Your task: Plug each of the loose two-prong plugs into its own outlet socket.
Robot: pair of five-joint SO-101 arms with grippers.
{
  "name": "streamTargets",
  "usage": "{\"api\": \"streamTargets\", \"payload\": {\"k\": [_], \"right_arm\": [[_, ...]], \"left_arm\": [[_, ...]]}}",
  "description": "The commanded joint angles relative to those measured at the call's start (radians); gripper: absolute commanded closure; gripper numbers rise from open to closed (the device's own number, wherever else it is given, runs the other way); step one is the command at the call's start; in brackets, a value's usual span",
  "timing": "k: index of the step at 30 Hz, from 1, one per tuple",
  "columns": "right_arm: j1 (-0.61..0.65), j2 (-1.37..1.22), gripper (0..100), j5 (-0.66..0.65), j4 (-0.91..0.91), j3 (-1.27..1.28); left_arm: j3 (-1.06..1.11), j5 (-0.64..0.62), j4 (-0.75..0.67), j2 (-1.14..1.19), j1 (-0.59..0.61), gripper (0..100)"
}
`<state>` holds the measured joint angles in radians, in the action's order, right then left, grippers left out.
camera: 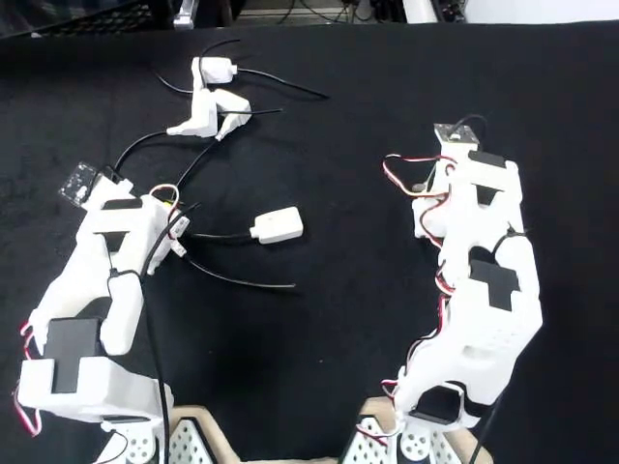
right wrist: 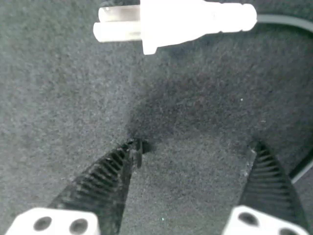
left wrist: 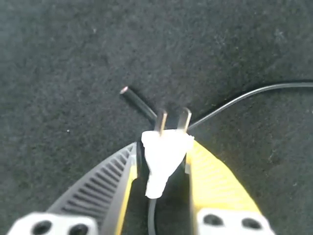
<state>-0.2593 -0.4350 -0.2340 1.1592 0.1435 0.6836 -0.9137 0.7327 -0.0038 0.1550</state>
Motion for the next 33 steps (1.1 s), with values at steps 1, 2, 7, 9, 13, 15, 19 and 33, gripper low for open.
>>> {"api": "streamTargets", "payload": {"k": [1, 2, 7, 9, 13, 15, 19, 33], "right_arm": [[0.018, 0.010, 66.2, 0.025, -0.003, 0.010], [0.018, 0.010, 66.2, 0.025, -0.003, 0.010], [0.018, 0.008, 66.2, 0.025, -0.003, 0.010], [0.018, 0.008, 66.2, 0.025, -0.003, 0.010], [0.018, 0.008, 66.2, 0.025, -0.003, 0.010], [0.018, 0.008, 66.2, 0.025, -0.005, 0.010], [0.018, 0.008, 66.2, 0.025, -0.005, 0.010], [0.018, 0.008, 66.2, 0.025, -0.006, 0.010]], "left_arm": [[-0.028, 0.011, 0.012, -0.011, 0.021, 90], [-0.031, 0.011, 0.012, -0.011, 0.024, 94], [-0.031, 0.066, 0.012, -0.011, 0.013, 97], [-0.036, 0.068, 0.012, -0.012, 0.013, 97], [-0.061, 0.068, 0.012, -0.012, 0.012, 97], [-0.084, 0.068, 0.012, -0.012, 0.012, 97], [-0.116, 0.068, 0.012, -0.069, -0.004, 97], [0.004, 0.428, 0.006, -0.526, -0.260, 97]]}}
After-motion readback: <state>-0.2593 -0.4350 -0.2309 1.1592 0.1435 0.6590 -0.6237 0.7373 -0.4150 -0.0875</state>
